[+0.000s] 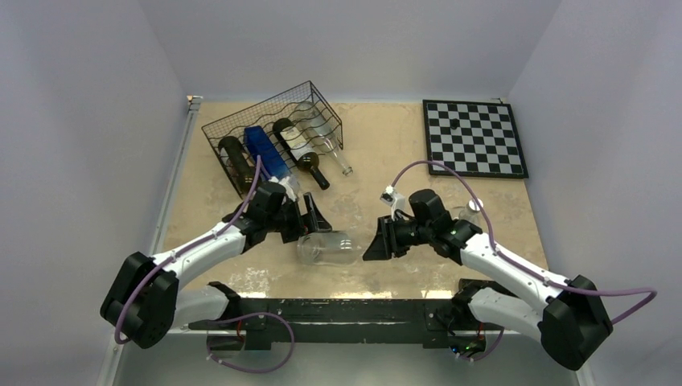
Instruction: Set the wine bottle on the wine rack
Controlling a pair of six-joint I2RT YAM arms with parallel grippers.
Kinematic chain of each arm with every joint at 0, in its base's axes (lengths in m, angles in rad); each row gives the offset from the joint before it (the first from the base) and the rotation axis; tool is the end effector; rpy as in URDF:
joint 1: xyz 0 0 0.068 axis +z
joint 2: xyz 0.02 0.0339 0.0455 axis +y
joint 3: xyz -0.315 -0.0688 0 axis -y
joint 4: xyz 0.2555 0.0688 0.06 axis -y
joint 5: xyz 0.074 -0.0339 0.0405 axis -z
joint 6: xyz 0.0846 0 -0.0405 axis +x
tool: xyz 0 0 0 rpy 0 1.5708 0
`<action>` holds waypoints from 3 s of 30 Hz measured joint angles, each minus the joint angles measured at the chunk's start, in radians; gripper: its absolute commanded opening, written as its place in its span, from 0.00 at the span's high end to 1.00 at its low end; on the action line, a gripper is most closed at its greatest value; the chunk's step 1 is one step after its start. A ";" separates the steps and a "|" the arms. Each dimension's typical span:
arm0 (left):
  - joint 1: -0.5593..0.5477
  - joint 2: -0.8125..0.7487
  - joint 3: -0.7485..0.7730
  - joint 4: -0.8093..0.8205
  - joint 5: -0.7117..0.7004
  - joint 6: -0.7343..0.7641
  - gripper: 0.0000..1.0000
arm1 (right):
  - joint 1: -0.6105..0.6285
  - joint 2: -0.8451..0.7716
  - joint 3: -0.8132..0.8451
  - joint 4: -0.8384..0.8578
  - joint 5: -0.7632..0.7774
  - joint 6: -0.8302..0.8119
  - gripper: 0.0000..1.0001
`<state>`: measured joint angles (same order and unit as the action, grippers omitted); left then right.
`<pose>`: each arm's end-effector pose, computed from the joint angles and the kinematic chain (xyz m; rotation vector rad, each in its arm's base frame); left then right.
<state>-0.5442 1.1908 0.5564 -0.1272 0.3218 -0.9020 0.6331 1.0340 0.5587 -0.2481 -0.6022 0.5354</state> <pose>0.2053 -0.1555 0.1965 -0.2788 2.5357 -1.0308 0.1500 0.1696 0.2255 -0.4647 2.4424 1.2503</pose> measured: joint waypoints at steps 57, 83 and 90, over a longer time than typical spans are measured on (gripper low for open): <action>0.020 0.221 0.172 0.032 0.001 0.215 0.21 | 0.266 0.413 0.073 0.157 0.495 -0.240 0.43; -0.013 -0.029 0.134 -0.085 0.024 0.261 0.21 | 0.357 0.342 0.076 0.082 0.836 -0.141 1.00; -0.016 -0.114 0.133 -0.117 0.062 0.272 0.20 | 0.334 0.236 0.098 -0.132 0.909 -0.097 1.00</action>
<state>-0.5606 1.0771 0.6891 -0.2440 0.3840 -0.6304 0.9668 1.2701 0.6571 -0.3805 0.3069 0.4389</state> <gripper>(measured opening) 0.795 0.392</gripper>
